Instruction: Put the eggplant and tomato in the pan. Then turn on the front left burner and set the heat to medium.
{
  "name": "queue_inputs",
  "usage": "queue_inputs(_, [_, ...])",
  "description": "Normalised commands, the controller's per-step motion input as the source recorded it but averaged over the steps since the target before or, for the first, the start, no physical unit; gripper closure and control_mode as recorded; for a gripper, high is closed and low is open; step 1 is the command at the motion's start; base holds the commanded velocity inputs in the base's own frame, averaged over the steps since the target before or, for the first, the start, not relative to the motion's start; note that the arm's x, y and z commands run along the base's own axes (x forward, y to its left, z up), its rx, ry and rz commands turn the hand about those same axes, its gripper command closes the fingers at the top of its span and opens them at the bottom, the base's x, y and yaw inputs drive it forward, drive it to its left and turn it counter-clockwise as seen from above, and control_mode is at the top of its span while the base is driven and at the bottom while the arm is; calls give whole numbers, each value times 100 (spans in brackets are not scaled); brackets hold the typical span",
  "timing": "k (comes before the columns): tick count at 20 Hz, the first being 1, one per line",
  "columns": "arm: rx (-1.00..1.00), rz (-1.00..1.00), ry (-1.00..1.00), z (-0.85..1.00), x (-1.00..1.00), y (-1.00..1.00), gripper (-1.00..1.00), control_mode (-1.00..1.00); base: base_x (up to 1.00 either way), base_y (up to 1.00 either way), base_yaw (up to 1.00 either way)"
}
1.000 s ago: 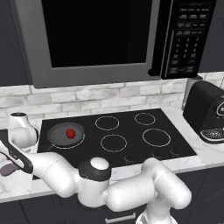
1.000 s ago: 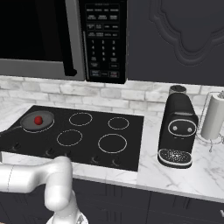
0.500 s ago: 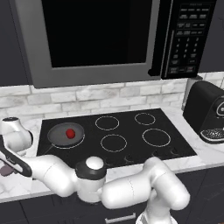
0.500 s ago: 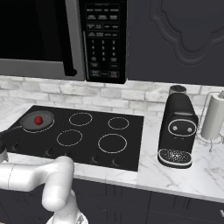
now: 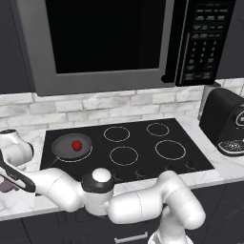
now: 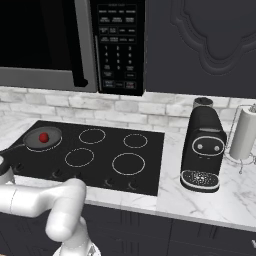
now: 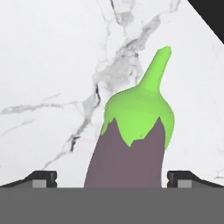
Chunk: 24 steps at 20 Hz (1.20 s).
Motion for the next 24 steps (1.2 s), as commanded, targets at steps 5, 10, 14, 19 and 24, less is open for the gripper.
queue_inputs(5, [0, 0, 0, 0, 0, 0, 100, -100, 0, 0, 0])
queue_inputs(10, [0, 0, 0, 0, 0, 0, 100, -100, 0, 0, 0])
queue_inputs(14, [0, 0, 0, 0, 0, 0, 100, -100, 0, 0, 0])
queue_inputs(19, [0, 0, 0, 0, 0, 0, 100, -100, 0, 0, 0])
queue_inputs(24, [1, 1, -6, 26, -39, -3, 100, -100, 0, 0, 0])
